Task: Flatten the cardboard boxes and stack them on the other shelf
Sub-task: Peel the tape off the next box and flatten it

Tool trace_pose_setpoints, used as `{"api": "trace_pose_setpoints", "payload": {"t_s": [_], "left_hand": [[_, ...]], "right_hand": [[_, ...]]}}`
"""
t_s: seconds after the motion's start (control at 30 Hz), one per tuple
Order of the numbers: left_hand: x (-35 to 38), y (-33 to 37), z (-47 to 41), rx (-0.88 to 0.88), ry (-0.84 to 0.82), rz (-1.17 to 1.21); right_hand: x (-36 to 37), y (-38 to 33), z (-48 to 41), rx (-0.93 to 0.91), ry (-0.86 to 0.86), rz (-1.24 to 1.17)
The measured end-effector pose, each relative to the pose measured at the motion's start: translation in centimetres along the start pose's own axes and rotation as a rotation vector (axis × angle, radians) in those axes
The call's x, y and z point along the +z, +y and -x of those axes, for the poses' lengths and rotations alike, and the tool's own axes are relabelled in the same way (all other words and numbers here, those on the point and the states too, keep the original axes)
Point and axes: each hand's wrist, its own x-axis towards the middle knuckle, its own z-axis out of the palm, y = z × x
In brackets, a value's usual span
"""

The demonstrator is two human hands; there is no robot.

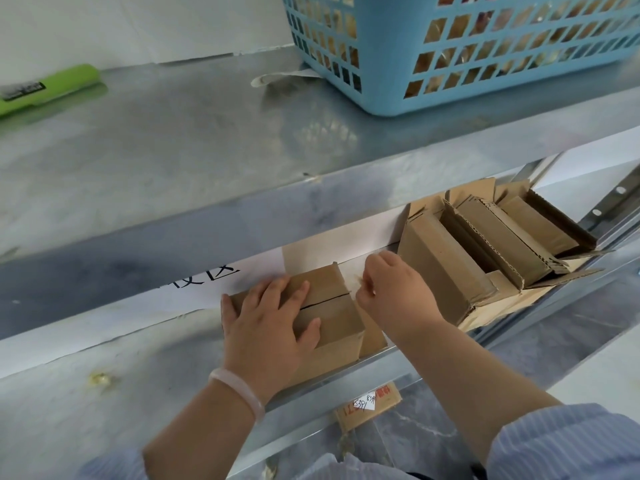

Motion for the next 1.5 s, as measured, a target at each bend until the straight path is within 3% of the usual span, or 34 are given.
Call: {"api": "trace_pose_setpoints", "payload": {"t_s": [0.17, 0.3, 0.47, 0.57, 0.8, 0.93, 1.07, 1.13, 1.2, 1.33, 1.5], "left_hand": [[0.0, 0.0, 0.1, -0.002, 0.008, 0.002], [-0.1, 0.2, 0.1, -0.008, 0.016, 0.016], [-0.2, 0.3, -0.4, -0.010, 0.042, 0.057], [-0.1, 0.6, -0.5, -0.001, 0.036, 0.042], [0.2, 0.6, -0.3, 0.006, 0.057, 0.030], [0.5, 0.6, -0.3, 0.008, 0.083, 0.027], [0.6, 0.6, -0.3, -0.005, 0.098, 0.031], [0.7, 0.6, -0.3, -0.009, 0.102, 0.037], [0.8, 0.6, -0.2, -0.013, 0.103, 0.042], [0.8, 0.8, -0.2, -0.037, 0.125, 0.049], [0.8, 0.9, -0.1, -0.066, 0.113, 0.052]], "right_hand": [[1.2, 0.7, 0.4, -0.071, -0.044, -0.119], [1.0, 1.3, 0.6, 0.095, -0.087, -0.312], [1.1, 1.5, 0.2, 0.492, -0.287, -0.917], [1.1, 1.4, -0.1, 0.571, -0.393, -1.075], [1.5, 2.2, -0.4, 0.674, -0.374, -1.256], [2.2, 2.0, -0.2, 0.658, -0.264, -1.172], [3.1, 2.1, 0.0, 0.337, -0.096, -0.606], [3.6, 2.3, 0.1, 0.264, -0.110, -0.558], [4.1, 3.0, 0.2, 0.327, -0.166, -0.712], [3.9, 4.4, 0.1, 0.616, -0.398, -1.368], [4.0, 4.8, 0.3, 0.712, -0.601, -1.577]]}}
